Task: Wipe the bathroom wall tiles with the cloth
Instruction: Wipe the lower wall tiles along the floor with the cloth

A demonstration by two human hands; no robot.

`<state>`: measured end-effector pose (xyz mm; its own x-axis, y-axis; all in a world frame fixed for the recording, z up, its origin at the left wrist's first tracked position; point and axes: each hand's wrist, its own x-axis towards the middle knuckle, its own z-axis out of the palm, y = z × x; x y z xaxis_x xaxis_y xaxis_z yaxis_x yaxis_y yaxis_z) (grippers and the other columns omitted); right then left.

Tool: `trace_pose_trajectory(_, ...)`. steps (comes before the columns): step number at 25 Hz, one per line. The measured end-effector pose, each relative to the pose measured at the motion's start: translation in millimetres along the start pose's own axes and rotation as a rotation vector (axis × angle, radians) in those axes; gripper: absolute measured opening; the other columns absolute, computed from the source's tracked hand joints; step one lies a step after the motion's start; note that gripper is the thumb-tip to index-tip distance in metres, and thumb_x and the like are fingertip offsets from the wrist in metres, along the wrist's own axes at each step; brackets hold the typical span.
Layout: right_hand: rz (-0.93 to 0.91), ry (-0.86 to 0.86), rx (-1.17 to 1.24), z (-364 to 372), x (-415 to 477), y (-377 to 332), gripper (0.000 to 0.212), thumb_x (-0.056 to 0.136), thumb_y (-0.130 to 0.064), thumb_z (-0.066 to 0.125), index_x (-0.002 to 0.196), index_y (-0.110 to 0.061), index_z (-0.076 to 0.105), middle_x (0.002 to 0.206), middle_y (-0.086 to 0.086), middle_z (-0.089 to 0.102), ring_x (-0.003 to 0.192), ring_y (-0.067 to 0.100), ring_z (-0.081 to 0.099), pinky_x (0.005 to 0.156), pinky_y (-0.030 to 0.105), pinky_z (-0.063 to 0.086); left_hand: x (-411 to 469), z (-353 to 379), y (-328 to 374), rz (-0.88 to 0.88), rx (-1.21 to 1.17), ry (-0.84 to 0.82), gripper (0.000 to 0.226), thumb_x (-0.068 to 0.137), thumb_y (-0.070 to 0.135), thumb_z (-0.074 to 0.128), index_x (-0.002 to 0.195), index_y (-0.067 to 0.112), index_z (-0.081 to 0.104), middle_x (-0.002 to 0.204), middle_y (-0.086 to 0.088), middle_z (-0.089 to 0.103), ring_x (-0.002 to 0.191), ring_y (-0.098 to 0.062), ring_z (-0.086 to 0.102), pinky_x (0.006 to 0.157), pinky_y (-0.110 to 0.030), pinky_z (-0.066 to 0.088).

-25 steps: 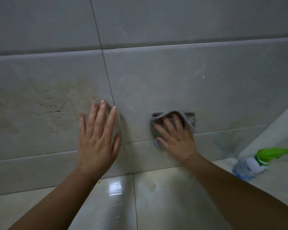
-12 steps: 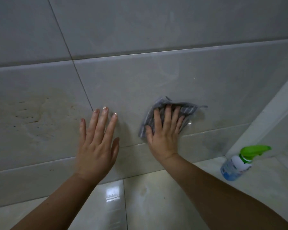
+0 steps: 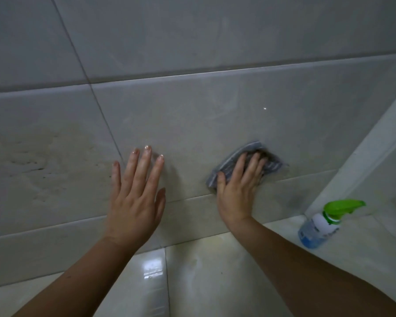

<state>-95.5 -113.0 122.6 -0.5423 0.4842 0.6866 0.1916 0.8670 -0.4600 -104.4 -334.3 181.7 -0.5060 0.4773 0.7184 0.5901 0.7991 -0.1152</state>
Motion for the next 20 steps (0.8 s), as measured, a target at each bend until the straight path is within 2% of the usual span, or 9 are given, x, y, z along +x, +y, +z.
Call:
trace_pose_trajectory(2,-0.037,0.056,0.040,-13.9,27.1,3.1,0.067,0.099,-0.051,0.033,0.146,-0.003,0.027,0.152,0.032,0.023,0.142,0.047,0.014,0.117,0.055,0.014,7.0,2.4,9.6,-0.002,-0.017,0.017,0.070,0.091,0.024,0.056,0.153,0.008,0.027,0.161,-0.018,0.021,0.152,-0.032,0.010,0.119,-0.060,0.015)
trace_pose_trajectory(4,0.055,0.147,0.088,-23.0,56.9,15.8,0.073,0.099,-0.052,0.026,0.147,0.003,0.027,0.153,0.033,0.020,0.142,0.047,0.014,0.118,0.053,0.013,14.0,3.7,18.0,-0.005,-0.029,0.021,0.070,0.092,0.024,0.055,0.153,0.009,0.026,0.161,-0.018,0.019,0.152,-0.032,0.009,0.119,-0.060,0.014)
trace_pose_trajectory(7,0.304,0.153,0.146,-18.5,57.0,40.4,0.078,0.099,-0.051,0.030,0.146,0.011,0.022,0.152,0.035,0.016,0.142,0.049,0.015,0.118,0.054,0.014,17.9,4.7,28.2,0.029,-0.049,0.009,0.071,0.091,0.023,0.056,0.154,0.009,0.025,0.162,-0.017,0.018,0.152,-0.032,0.008,0.119,-0.060,0.013)
trace_pose_trajectory(9,0.536,0.058,0.285,-16.9,41.5,50.0,0.077,0.097,-0.044,0.036,0.147,0.011,0.015,0.154,0.034,0.009,0.144,0.048,0.011,0.119,0.051,0.012,17.6,4.6,35.9,0.050,-0.066,-0.005,0.072,0.092,0.023,0.055,0.154,0.009,0.023,0.162,-0.017,0.017,0.152,-0.033,0.010,0.119,-0.060,0.013)
trace_pose_trajectory(10,0.582,0.016,0.347,-20.4,41.3,52.1,0.076,0.098,-0.040,0.038,0.148,0.010,0.011,0.156,0.032,0.005,0.145,0.046,0.008,0.120,0.047,0.009,18.5,4.6,39.3,0.057,-0.072,-0.005,0.071,0.092,0.024,0.054,0.154,0.010,0.022,0.162,-0.016,0.017,0.152,-0.033,0.010,0.119,-0.060,0.013)
trace_pose_trajectory(11,0.565,0.008,0.379,-25.7,49.3,55.1,0.075,0.097,-0.039,0.037,0.148,0.009,0.010,0.157,0.030,0.004,0.146,0.044,0.006,0.120,0.044,0.007,20.6,4.9,42.1,0.062,-0.075,-0.004,0.071,0.093,0.025,0.053,0.154,0.010,0.022,0.162,-0.016,0.017,0.151,-0.034,0.011,0.119,-0.060,0.013)
trace_pose_trajectory(14,0.419,0.167,0.304,-50.4,105.4,69.6,0.079,0.092,-0.048,0.028,0.148,0.006,0.017,0.157,0.028,0.010,0.146,0.043,0.010,0.119,0.043,0.007,28.1,6.1,50.8,0.075,-0.087,0.012,0.067,0.094,0.027,0.049,0.154,0.010,0.022,0.162,-0.017,0.018,0.151,-0.034,0.012,0.119,-0.060,0.013)
trace_pose_trajectory(17,0.433,0.208,0.260,-69.0,150.0,100.3,0.074,0.096,-0.046,0.031,0.150,0.002,0.014,0.159,0.023,0.007,0.148,0.037,0.007,0.119,0.038,0.004,33.3,6.2,56.2,0.080,-0.104,0.044,0.065,0.094,0.026,0.050,0.152,0.008,0.026,0.160,-0.018,0.021,0.150,-0.035,0.015,0.119,-0.059,0.013)
trace_pose_trajectory(20,0.765,0.176,0.346,-69.6,155.5,142.6,0.062,0.104,-0.036,0.034,0.153,-0.007,0.010,0.162,0.013,0.005,0.149,0.025,0.006,0.117,0.031,0.003,35.0,9.7,59.7,0.099,-0.110,0.057,0.063,0.094,0.024,0.052,0.151,0.006,0.030,0.159,-0.020,0.024,0.149,-0.037,0.018,0.119,-0.059,0.014)
